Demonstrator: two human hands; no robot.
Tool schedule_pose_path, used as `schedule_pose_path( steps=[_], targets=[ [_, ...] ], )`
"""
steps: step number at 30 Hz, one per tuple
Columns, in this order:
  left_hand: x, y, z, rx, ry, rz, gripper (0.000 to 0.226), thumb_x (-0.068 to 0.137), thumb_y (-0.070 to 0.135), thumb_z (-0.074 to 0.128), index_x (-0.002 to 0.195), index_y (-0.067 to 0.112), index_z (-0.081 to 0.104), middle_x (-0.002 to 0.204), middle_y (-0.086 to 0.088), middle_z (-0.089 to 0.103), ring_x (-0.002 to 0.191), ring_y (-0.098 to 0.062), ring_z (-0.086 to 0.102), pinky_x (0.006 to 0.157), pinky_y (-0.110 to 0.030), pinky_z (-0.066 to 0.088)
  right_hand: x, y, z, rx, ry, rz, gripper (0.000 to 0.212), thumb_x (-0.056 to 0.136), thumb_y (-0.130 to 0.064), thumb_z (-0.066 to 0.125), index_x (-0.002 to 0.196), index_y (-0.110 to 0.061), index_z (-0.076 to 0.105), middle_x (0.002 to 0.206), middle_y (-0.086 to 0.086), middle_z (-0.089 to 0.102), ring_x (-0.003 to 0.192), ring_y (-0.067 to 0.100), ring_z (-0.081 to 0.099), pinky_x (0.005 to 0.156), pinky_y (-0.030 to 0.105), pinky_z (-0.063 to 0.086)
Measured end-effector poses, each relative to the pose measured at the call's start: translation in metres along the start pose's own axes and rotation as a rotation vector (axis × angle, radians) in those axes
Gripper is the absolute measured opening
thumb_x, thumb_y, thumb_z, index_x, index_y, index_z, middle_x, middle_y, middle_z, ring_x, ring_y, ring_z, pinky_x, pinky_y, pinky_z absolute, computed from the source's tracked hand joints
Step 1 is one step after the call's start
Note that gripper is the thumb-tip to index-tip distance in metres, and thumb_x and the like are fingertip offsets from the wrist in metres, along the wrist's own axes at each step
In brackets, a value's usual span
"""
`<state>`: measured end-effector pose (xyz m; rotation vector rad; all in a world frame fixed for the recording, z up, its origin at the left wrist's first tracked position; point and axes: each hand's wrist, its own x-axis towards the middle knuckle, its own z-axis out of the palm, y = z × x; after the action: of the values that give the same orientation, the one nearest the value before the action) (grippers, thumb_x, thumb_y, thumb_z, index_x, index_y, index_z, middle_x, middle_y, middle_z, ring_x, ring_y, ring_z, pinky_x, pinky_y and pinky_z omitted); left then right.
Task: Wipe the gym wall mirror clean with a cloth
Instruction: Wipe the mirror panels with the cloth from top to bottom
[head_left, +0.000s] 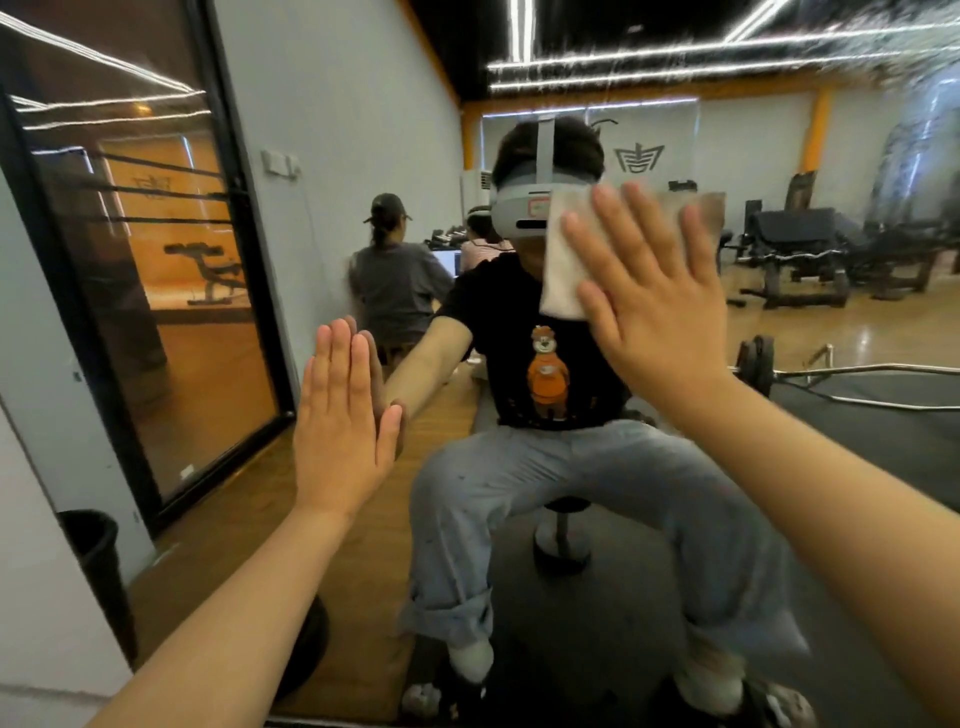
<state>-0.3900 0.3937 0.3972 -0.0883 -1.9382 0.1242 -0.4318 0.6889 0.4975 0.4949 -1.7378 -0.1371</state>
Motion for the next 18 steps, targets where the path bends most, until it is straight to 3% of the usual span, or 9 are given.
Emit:
schedule_pose_path(
  steps=[7,14,18],
  targets=[
    [0.000,0.003,-0.003,0.056,-0.039,-0.023,0.070,0.102,0.039,0.021,0.155,-0.002,0.001,0.164,-0.022,-0.001,0.152,-0.028,-0.010,0.124,-0.038,-0.006,-0.036,-0.016,0.009,0.066,0.053,0.129,0.053,0.107,-0.037,0.027,0.157,-0.021,0.024,0.163,0.010,0.022,0.149,0.030,0.017,0.120,0.053,0.010],
    [0.000,0.002,0.002,0.079,-0.029,-0.017,0.071,0.101,0.038,0.021,0.155,-0.003,-0.001,0.162,-0.026,0.001,0.152,-0.029,-0.011,0.124,-0.042,-0.005,-0.175,-0.045,0.033,0.033,-0.098,-0.125,0.054,0.103,-0.037,0.036,0.156,-0.025,0.030,0.166,0.004,0.014,0.153,0.027,0.009,0.123,0.050,-0.002],
    [0.000,0.003,0.002,0.075,-0.042,-0.024,0.072,0.101,0.039,0.022,0.155,-0.003,-0.002,0.162,-0.026,-0.001,0.152,-0.032,-0.009,0.124,-0.045,-0.001,-0.214,-0.035,0.036,0.002,-0.137,-0.226,0.057,0.100,-0.038,0.037,0.155,-0.028,0.027,0.167,0.001,0.008,0.154,0.023,0.006,0.123,0.046,0.000]
  ],
)
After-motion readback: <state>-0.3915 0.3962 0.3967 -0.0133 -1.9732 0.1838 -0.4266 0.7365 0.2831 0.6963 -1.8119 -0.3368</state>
